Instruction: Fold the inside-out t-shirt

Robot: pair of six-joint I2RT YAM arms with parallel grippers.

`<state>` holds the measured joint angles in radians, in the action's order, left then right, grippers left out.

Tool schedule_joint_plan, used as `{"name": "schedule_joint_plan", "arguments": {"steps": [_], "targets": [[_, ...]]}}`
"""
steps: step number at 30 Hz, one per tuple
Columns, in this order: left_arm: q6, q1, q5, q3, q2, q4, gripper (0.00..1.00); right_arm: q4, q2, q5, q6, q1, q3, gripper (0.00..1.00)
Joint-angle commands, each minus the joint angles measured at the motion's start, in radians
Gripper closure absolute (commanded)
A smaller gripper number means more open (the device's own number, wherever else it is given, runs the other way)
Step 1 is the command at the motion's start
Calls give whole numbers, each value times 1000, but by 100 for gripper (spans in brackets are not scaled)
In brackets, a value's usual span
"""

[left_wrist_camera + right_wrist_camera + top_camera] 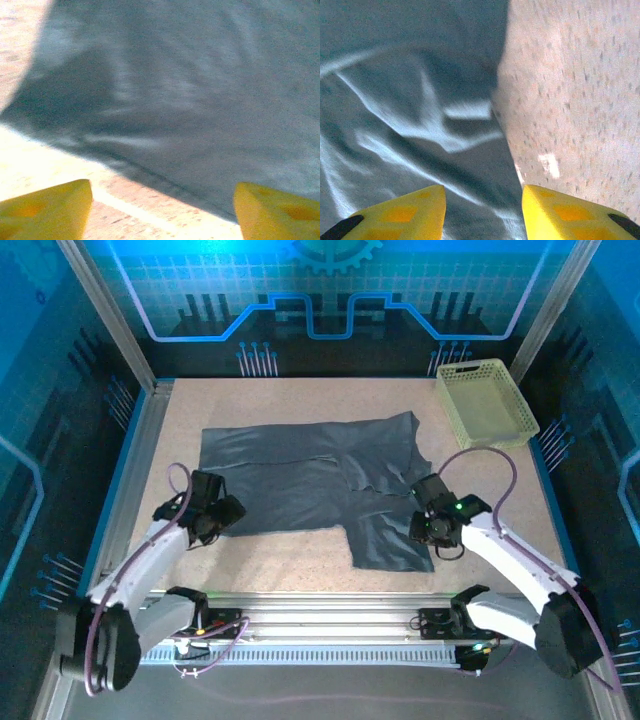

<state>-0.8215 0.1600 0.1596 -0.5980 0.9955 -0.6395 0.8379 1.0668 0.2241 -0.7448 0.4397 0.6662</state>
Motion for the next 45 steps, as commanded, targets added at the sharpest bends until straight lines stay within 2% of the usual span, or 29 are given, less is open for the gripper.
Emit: {"name": "schedule_joint_plan", "arguments": {"steps": [1,3,6,9,11,13,20,25,28,32,39,45], "targets": [[-97,-10,170,22,-84,-140,17,41,-56,-44,-122,17,-65,54],[-91,-80,143,36,-79,-124,17,21,-79,-48,-131,17,-90,54],[-62,-220,7,78,-26,-41,17,9,-87,-47,-121,18,-96,54],[-43,-266,-20,85,34,17,19,8,-85,-32,-114,17,-103,53],[-32,-282,-58,93,59,75,24,-1,-89,-35,-116,18,-116,53],[-19,-294,-103,95,78,134,35,-25,-96,-51,-113,17,-133,53],[-32,-300,-66,83,139,150,40,-48,-102,-56,-98,17,-144,53],[-37,-302,-23,70,177,112,38,-46,-94,-43,-92,15,-135,52],[-25,-314,-33,67,204,147,50,-43,-86,-40,-94,15,-128,52],[-14,-328,-24,58,245,185,59,-15,-86,-18,-101,14,-123,51],[9,-360,-29,58,281,234,85,29,-86,-15,-138,14,-127,49],[24,-381,-40,53,280,247,97,35,-92,-26,-169,25,-139,50]]}}
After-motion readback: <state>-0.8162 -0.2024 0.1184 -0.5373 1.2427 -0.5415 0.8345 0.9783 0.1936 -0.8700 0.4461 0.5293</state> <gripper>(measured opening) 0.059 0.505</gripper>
